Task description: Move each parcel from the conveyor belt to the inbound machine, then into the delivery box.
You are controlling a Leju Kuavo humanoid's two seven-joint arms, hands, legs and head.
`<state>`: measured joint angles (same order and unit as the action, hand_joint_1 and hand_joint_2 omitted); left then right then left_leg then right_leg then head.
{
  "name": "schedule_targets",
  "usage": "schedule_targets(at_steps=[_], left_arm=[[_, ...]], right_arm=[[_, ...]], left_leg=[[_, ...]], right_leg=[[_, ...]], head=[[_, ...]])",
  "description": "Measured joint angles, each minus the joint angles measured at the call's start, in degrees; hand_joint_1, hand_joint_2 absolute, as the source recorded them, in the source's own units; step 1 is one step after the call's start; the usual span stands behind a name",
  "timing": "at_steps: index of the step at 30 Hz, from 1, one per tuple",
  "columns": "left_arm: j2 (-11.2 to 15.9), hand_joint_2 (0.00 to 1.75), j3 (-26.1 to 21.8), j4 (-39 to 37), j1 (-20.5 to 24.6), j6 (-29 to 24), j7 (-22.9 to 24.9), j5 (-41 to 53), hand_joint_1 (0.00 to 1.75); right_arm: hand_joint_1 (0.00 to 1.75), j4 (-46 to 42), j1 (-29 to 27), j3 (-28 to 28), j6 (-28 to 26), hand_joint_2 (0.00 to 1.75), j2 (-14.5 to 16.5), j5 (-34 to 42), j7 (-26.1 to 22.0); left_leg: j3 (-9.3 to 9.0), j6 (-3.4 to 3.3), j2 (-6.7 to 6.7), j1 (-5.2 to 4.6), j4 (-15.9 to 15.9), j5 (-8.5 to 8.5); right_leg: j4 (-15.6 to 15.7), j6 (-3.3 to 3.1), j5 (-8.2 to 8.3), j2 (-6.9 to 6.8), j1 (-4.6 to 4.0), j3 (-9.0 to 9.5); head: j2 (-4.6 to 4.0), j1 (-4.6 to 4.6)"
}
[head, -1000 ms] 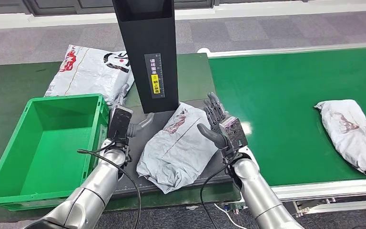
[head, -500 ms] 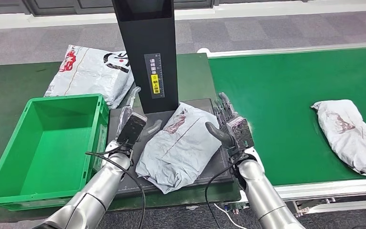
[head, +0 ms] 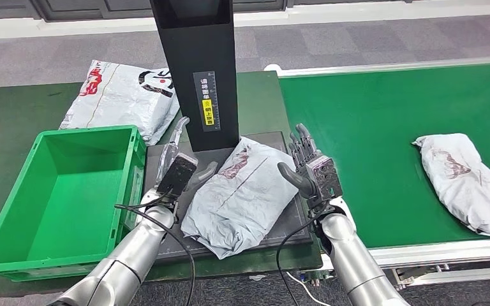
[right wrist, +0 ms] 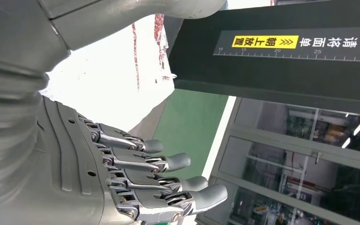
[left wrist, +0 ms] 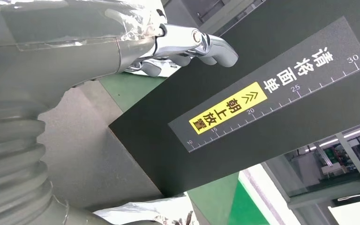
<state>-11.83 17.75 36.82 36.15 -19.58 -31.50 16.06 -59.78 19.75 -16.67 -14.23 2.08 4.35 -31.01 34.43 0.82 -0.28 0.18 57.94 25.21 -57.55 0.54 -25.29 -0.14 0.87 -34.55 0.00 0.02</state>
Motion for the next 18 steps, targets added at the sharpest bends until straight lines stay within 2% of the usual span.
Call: schedule_targets(at_steps=[10,18], left_arm=[[0.1,1.75,0.3,0.3,-0.1,0.0,0.3,0.9,0.0],[1.1,1.75,5.3,3.7,-3.2,3.6,3.1,10.3,0.0]], right_arm=[[0.0,0.0,-0.1,0.2,-0.1,1.75,0.0,0.0,0.0],[0.0,-0.4,-1.2,2.5,-1.1,1.75,-1.3,-0.1,0.2]], left_leg=[[0.0,0.0,0.0,0.0,0.0,0.0],[0.02,-0.04,0.0,-0.02,0.0,0.03]], right_leg=[[0.0,0.0,0.0,0.0,0.0,0.0],[0.0,0.0,0.0,0.0,0.02,0.0]], head=[[0.0,0.0],[0.0,0.01]])
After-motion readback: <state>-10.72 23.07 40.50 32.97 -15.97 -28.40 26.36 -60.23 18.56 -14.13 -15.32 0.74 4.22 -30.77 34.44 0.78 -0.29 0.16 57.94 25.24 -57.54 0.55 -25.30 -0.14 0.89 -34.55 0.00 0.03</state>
